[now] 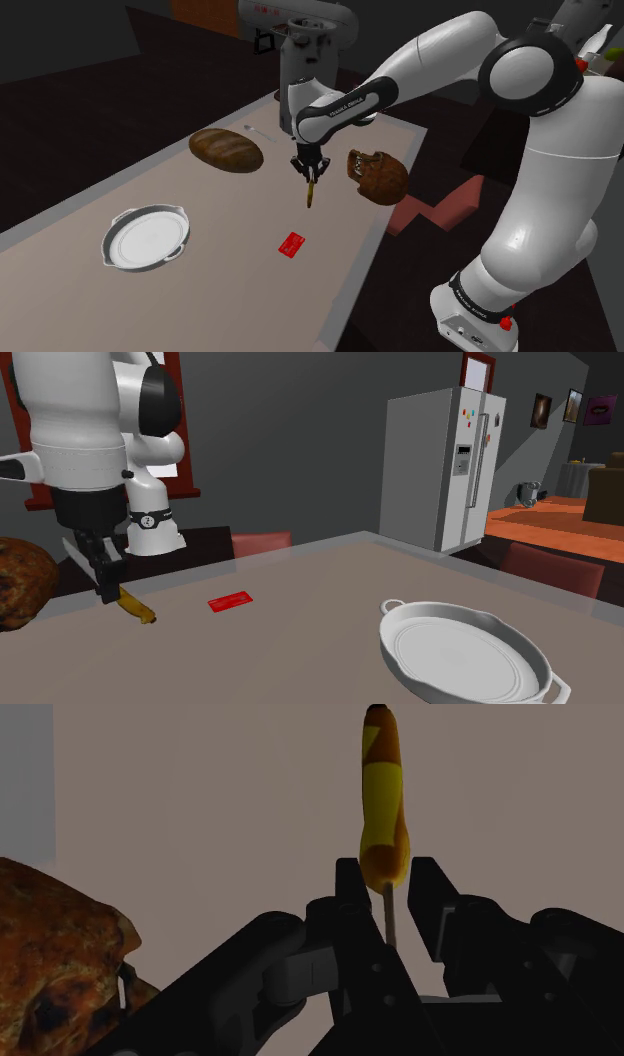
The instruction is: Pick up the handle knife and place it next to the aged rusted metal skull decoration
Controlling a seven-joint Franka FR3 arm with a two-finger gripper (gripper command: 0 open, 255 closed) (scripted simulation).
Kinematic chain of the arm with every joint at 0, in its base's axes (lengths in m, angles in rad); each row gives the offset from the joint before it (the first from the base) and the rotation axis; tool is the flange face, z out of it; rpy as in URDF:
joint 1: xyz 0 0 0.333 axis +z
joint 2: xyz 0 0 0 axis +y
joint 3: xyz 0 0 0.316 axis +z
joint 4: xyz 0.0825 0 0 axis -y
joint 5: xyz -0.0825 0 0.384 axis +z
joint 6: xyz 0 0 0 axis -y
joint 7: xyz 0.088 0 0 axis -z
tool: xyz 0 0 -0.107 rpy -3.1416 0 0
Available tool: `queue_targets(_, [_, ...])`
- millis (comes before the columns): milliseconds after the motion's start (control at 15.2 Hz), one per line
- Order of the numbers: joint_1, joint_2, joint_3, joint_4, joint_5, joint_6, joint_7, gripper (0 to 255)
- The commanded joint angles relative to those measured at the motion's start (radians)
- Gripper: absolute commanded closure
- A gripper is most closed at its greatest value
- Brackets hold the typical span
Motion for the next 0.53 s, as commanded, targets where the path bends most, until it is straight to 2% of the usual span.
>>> queue_targets(0, [0.003,0.015,-0.005,-0.009,-0.01,0.023,0.008,255])
queue_targets(462, [0.018,0.082,-0.025,-0.017,-0.047,0.091,0.035,255])
